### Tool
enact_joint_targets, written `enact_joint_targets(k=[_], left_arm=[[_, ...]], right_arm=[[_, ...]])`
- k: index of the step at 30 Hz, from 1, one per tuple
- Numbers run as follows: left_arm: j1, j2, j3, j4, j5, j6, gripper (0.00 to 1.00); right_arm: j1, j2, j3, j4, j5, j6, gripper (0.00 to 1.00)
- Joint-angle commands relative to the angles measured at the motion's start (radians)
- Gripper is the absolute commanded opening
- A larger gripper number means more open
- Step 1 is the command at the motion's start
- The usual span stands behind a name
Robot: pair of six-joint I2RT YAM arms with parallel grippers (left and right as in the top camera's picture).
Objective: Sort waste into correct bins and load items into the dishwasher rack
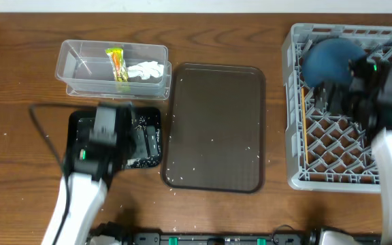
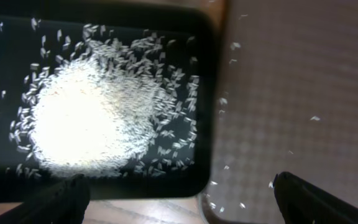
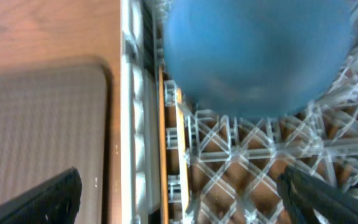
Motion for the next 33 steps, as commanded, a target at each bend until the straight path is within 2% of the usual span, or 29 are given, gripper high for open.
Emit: enact_joint_targets(k=[1, 4, 10, 23, 33], left_arm=[[-0.042, -0.172, -0.094, 0.047, -0.064, 0.01, 0.97], [-0.047, -0.29, -0.151, 0.1, -0.067, 0.011, 0.98], [-0.047, -0.386, -0.163, 0.115, -0.066, 0.011, 0.98], [-0.047, -0.369, -0.163, 0.115, -0.066, 0.011, 0.98], [-0.047, -0.369, -0.163, 0.115, -0.066, 0.011, 0.98]], right_arm=[[-0.002, -0.19, -0.165, 0.088, 0.051, -0.005, 0.99], [-0.002, -0.339, -0.297, 0.174, 0.111, -0.005, 0.99], [-0.002, -0.497, -0.43, 0.153, 0.114, -0.005, 0.99], [-0.002, -0.491, -0.449, -0.149, 0.114, -0.005, 0.99], [-0.002, -0.491, -0.449, -0.188, 0.114, -0.005, 0.99]])
